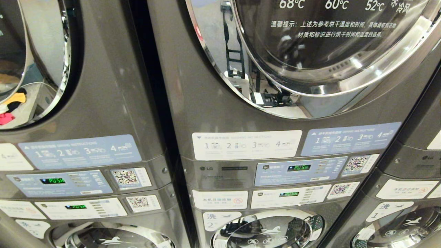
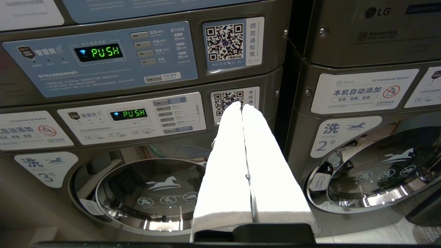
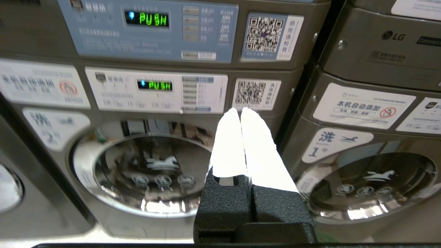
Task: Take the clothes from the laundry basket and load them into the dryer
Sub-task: Open the dryer
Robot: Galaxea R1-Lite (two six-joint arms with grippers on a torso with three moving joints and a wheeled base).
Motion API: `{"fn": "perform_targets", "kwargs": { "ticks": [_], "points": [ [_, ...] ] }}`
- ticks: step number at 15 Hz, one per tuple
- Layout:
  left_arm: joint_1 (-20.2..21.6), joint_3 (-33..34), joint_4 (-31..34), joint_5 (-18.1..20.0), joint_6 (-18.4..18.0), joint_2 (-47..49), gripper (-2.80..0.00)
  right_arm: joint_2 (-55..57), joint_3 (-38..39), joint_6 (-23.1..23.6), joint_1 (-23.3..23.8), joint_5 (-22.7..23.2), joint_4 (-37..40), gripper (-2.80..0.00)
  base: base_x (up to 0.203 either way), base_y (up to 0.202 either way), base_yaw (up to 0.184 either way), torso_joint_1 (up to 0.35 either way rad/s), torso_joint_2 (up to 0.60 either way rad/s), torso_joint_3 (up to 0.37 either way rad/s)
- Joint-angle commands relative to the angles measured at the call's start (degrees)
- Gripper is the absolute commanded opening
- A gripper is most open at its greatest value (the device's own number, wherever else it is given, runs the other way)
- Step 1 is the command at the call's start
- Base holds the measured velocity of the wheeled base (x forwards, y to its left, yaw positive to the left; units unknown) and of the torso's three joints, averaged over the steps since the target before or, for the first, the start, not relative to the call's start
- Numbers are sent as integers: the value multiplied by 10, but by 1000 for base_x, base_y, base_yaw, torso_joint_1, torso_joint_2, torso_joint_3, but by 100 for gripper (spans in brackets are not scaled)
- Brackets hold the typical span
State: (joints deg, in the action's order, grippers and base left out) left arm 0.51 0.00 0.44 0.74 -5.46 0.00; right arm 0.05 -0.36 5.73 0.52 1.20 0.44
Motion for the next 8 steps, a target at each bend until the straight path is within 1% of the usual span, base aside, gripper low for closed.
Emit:
{"fn": "perform_targets", "kwargs": {
  "ticks": [1,2,4,6,7,8],
  "points": [
    [0,1,0,-1,4,0,-280,10,-35,7,0,6,1,-280,0,0,0,0,0,0],
    [0,1,-2,-4,13,0,-280,38,-91,3,-1,14,9,-280,0,0,0,0,0,0],
    [0,1,-3,-6,32,0,-280,149,-246,-31,-4,39,19,-280,0,0,0,0,0,0],
    [0,1,-3,-8,34,0,-280,307,-412,-82,-7,80,26,-280,0,0,0,0,0,0],
    [0,1,-3,-8,34,0,-280,381,-490,-113,-8,107,28,-280,0,0,0,0,0,0],
    [0,1,-3,-8,34,0,-280,445,-549,-143,-9,142,30,-280,0,0,0,0,0,0]
  ]
}}
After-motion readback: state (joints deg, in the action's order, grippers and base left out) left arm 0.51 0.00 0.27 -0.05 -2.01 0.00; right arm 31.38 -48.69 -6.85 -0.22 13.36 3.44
